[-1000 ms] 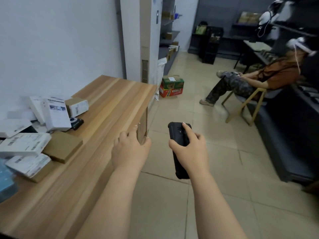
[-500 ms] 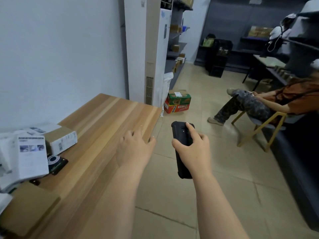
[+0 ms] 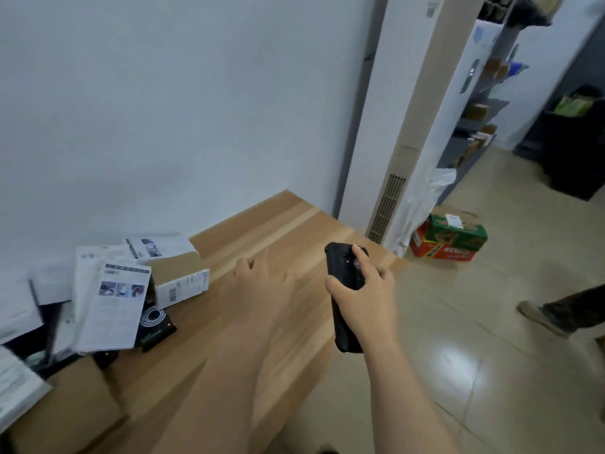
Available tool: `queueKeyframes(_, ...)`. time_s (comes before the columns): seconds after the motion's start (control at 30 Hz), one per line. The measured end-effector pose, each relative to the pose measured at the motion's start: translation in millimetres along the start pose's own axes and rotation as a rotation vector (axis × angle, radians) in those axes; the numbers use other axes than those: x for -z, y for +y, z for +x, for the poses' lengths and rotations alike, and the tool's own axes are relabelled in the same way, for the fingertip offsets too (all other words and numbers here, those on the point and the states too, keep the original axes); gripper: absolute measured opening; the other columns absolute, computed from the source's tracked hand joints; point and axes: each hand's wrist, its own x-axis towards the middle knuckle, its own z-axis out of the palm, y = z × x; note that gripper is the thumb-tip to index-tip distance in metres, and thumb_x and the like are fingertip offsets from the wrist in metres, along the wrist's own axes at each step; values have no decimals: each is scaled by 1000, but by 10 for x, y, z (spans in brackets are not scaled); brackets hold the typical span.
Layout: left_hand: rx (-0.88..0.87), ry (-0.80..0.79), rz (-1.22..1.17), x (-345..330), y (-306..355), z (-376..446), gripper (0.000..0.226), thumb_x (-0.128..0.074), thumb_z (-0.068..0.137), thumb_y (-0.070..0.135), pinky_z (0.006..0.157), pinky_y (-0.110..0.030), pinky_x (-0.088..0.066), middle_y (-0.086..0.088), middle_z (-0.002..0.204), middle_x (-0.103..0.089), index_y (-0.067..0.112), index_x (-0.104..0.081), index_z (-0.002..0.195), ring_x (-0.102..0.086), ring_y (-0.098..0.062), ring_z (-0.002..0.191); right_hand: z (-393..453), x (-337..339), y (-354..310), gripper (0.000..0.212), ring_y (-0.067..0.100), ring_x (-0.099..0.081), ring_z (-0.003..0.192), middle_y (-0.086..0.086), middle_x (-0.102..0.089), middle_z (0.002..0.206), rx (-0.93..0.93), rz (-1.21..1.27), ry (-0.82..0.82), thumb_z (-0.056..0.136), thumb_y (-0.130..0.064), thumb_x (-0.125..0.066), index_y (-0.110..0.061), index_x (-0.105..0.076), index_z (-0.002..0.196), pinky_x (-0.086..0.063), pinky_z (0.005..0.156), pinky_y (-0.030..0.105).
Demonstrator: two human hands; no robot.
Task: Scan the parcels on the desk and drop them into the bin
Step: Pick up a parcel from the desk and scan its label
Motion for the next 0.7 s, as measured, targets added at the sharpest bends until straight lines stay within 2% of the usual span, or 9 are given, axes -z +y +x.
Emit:
queueKeyframes(0.13, 193, 89, -14, -80, 48, 361, 58, -45, 94, 53, 100, -39, -38, -5, 142, -43, 27, -40, 146, -42, -27, 126, 666, -243, -197, 69, 12, -55, 100, -12, -35, 129, 110, -59, -200, 82, -47, -67, -58, -35, 142, -50, 77, 34)
queueKeyframes(0.33, 458, 208, -9, -53, -180, 573, 61, -45, 92, 52, 100, -43, -41, -9, 136, -47, 22, -42, 145, -43, -31, 123, 1184, -758, -461, 70, 12, -49, 102, -9, -37, 133, 267, -94, -457, 84, -46, -68, -52, -36, 146, -42, 78, 31)
queueKeyframes(0.47, 636, 256, 9, 6, -407, 542, 62, -44, 94, 53, 101, -41, -38, -7, 144, -40, 25, -37, 148, -38, -29, 127, 1177, -1153, -575, 71, 12, -47, 107, -7, -36, 134, 328, -115, -622, 85, -45, -68, -52, -35, 147, -42, 79, 31)
queueKeyframes(0.6, 707, 295, 13, 104, -647, 626, 63, -44, 93, 54, 102, -39, -37, -4, 144, -39, 29, -34, 150, -37, -26, 127, 1145, -1550, -734, 72, 15, -51, 107, -6, -37, 134, 373, -87, -725, 83, -43, -69, -50, -37, 147, -47, 84, 34)
queueKeyframes(0.7, 720, 322, 27, 167, -805, 706, 62, -45, 93, 53, 102, -38, -37, -2, 146, -38, 31, -32, 150, -38, -25, 128, 1129, -1785, -830, 72, 14, -50, 102, -6, -37, 134, 374, -66, -752, 82, -41, -69, -50, -38, 146, -42, 82, 30)
